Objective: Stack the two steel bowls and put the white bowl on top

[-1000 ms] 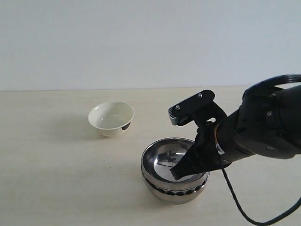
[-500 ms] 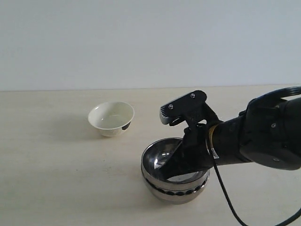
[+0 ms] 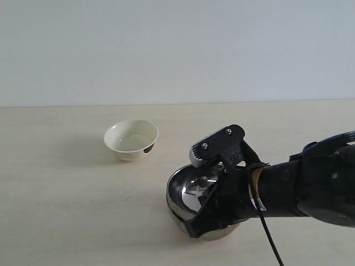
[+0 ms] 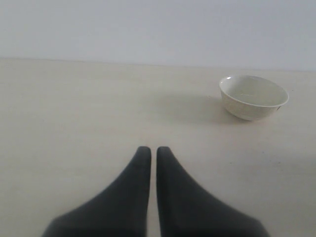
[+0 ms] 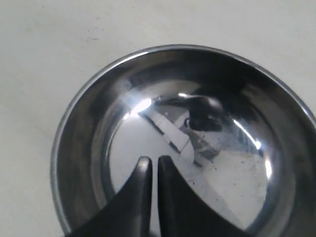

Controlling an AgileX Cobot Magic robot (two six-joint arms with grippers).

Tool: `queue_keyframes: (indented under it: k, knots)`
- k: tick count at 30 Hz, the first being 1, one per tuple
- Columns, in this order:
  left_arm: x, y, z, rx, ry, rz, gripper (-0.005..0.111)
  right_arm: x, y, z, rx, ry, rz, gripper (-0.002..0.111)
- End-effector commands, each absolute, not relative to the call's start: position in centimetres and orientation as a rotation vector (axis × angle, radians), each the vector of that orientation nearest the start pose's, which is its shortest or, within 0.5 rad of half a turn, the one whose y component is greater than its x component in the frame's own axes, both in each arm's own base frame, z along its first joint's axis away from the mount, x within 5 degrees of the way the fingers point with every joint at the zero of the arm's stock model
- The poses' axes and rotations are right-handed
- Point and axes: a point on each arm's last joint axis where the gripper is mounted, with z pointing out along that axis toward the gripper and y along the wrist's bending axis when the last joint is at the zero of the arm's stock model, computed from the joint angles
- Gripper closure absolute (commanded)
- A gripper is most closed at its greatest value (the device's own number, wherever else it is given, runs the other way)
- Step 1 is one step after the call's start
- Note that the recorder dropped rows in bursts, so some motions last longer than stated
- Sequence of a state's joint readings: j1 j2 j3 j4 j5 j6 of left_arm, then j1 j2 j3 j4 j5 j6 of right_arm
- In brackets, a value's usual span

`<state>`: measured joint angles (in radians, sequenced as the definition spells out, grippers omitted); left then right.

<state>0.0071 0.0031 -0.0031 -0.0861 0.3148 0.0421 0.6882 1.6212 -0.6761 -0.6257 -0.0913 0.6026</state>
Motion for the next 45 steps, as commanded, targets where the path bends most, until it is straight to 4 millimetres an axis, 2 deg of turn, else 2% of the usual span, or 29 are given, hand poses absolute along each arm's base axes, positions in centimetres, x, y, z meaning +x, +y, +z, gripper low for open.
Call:
queue_keyframes:
  k: [1,8,11,13,20,23,25,26,28,32,40,45]
  knots:
    - [5.4,-0.2,18.6,-0.023,1.79,-0.054,0.103,22.1,19.2,16.1,-0.872,2.199,0.433,0.108]
    - [5.4,-0.2,18.6,-0.023,1.79,-0.054,0.103,22.1,19.5,15.9,-0.86,2.178,0.486,0.108]
    - [5.4,-0.2,18.6,-0.023,1.79,-0.054,0.103,22.2,19.4,16.0,-0.895,2.171,0.443,0.108]
    - [5.4,-0.2,18.6,-0.023,1.79,-0.054,0.103,22.6,19.0,16.8,-0.876,2.17,0.406,0.108]
    - [5.4,-0.2,18.6,-0.023,1.79,-0.054,0.103,24.7,15.9,20.5,-0.637,2.323,0.149,0.108]
    - [5.4,-0.2,18.6,-0.023,1.79,-0.054,0.103,25.2,14.3,20.6,-0.517,2.386,0.099,0.106]
    - [5.4,-0.2,18.6,-0.023,1.79,-0.054,0.103,25.4,14.0,19.9,-0.473,2.429,0.084,0.089]
    - [5.4,-0.2,18.6,-0.023,1.79,-0.054,0.103,25.5,14.1,19.4,-0.467,2.445,0.086,0.069]
    - [5.4,-0.2,18.6,-0.023,1.79,-0.054,0.103,25.6,14.3,18.9,-0.454,2.465,0.098,0.05]
    - [5.4,-0.2,18.6,-0.023,1.79,-0.054,0.103,25.8,14.6,18.0,-0.449,2.484,0.116,0.064]
    - [5.4,-0.2,18.6,-0.023,1.79,-0.054,0.103,26.2,15.0,20.0,-0.392,2.415,0.18,0.065]
    - [5.4,-0.2,18.6,-0.023,1.79,-0.054,0.103,25.9,15.0,19.7,-0.32,2.457,0.227,0.065]
